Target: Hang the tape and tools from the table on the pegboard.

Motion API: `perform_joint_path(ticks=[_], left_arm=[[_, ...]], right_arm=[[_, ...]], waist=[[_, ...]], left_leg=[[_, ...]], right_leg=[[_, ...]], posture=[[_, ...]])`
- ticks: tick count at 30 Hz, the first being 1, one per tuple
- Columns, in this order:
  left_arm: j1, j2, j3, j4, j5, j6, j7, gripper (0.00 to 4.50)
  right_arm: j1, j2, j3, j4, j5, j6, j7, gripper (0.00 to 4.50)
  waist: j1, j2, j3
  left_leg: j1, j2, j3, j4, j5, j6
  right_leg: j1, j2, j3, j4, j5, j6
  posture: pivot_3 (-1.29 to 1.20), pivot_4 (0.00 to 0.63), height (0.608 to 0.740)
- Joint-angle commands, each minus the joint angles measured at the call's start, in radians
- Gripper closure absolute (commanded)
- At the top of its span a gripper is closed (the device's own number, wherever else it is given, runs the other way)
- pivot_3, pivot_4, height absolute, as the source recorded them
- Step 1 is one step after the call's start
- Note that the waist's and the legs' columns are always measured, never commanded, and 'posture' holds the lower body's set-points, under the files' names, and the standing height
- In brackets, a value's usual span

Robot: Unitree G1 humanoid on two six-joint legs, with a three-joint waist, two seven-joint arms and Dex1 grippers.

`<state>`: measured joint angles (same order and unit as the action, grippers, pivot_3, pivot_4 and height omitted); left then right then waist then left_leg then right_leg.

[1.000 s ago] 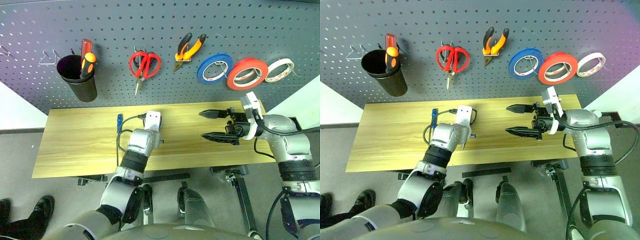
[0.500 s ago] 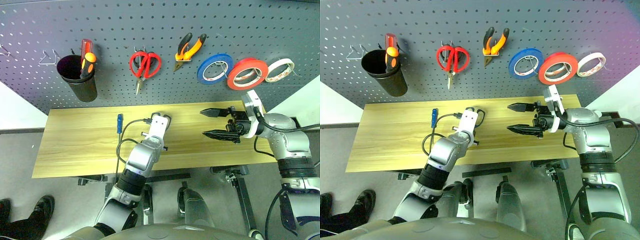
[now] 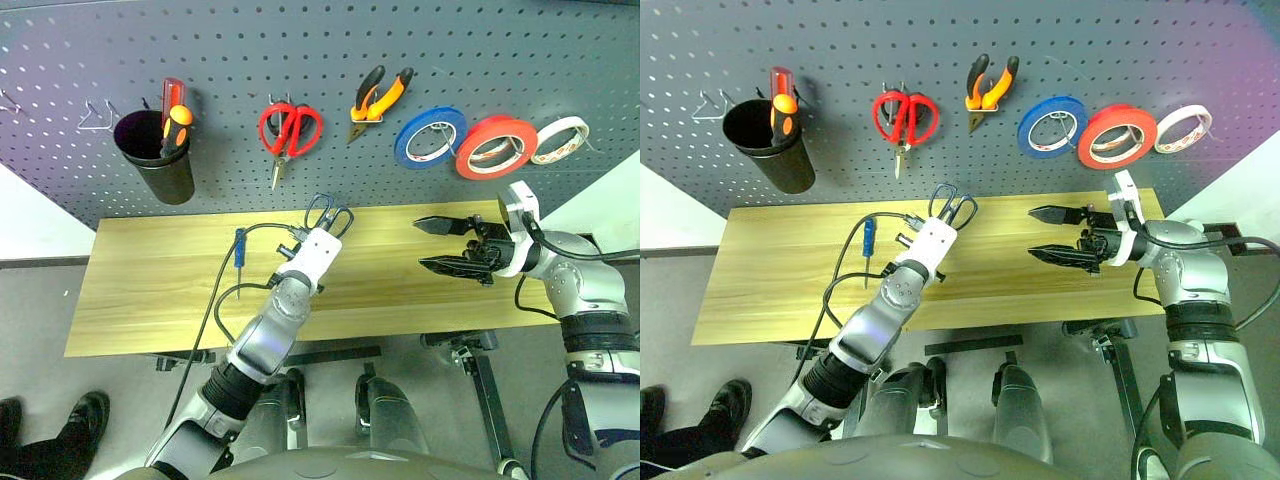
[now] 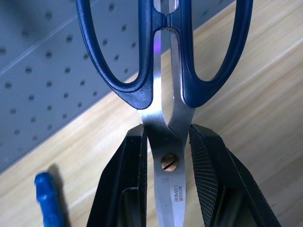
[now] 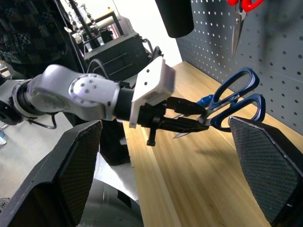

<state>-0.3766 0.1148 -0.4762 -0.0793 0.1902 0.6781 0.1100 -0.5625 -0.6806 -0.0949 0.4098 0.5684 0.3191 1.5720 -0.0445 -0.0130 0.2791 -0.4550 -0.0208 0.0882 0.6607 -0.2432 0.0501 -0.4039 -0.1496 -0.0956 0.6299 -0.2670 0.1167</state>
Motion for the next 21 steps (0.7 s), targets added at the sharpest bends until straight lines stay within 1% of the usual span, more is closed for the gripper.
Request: perform_joint_path(ticks=[1,5,7,10,15,19,21], left_arm=[[0.037,0.032,-0.003,-0.031,0.058,-0.187,0.0,3.53],[0.085,0.057,0.013,-0.05,0.075,-0.272,-0.02,3.53],[0.098,0.057,0.031,-0.05,0.08,-0.289,-0.026,3.53],[0.109,0.076,0.045,-0.05,0.103,-0.365,-0.032,3.53],[0.14,0.078,0.043,-0.086,0.131,-0.488,-0.04,3.53],[0.151,0.079,0.077,-0.102,0.154,-0.535,-0.037,3.53],[0.156,0.086,0.087,-0.114,0.155,-0.598,-0.04,3.53]], right_arm=[[-0.012,-0.021,-0.037,0.015,0.008,-0.021,0.026,0.0],[-0.017,-0.017,-0.046,0.044,0.004,-0.034,0.024,0.0],[-0.02,-0.016,-0.045,0.058,-0.006,-0.052,0.024,0.0],[-0.023,-0.019,-0.044,0.08,-0.019,-0.072,0.024,0.0],[-0.041,-0.017,-0.044,0.111,-0.026,-0.081,0.028,0.0],[-0.057,-0.017,-0.045,0.139,-0.035,-0.096,0.033,0.0],[-0.065,-0.013,-0.045,0.149,-0.035,-0.099,0.036,0.0]], waist=[[0.0,0.0,0.0],[0.001,0.0,0.0],[0.0,0.0,0.0],[0.0,0.001,0.0],[-0.001,0.001,0.0],[0.0,0.001,-0.001],[0.0,0.002,-0.001]], left_leg=[[0.0,0.0,0.0,0.0,0.0,0.0],[0.0,0.0,0.0,0.0,0.0,0.0],[0.0,0.0,0.0,0.001,-0.001,0.001],[0.0,0.0,0.0,0.002,-0.001,0.002],[0.0,0.0,0.001,0.002,-0.001,0.002],[0.0,0.0,0.001,0.002,-0.001,0.003],[0.0,0.0,0.0,0.003,0.0,0.003]], right_leg=[[0.0,0.0,0.0,0.0,0.0,0.0],[0.0,-0.001,-0.002,0.0,0.0,0.0],[0.001,-0.002,-0.002,0.0,0.0,0.0],[0.001,-0.002,-0.003,0.0,0.0,0.0],[0.001,-0.002,-0.004,0.0,0.0,0.0],[0.002,-0.003,-0.007,0.0,0.0,0.0],[0.002,-0.004,-0.009,0.0,0.0,0.0]], posture=[[-0.21,0.257,0.74],[-0.21,0.252,0.74],[-0.21,0.25,0.74],[-0.21,0.25,0.74],[-0.21,0.247,0.74],[-0.21,0.24,0.74],[-0.2,0.236,0.74]])
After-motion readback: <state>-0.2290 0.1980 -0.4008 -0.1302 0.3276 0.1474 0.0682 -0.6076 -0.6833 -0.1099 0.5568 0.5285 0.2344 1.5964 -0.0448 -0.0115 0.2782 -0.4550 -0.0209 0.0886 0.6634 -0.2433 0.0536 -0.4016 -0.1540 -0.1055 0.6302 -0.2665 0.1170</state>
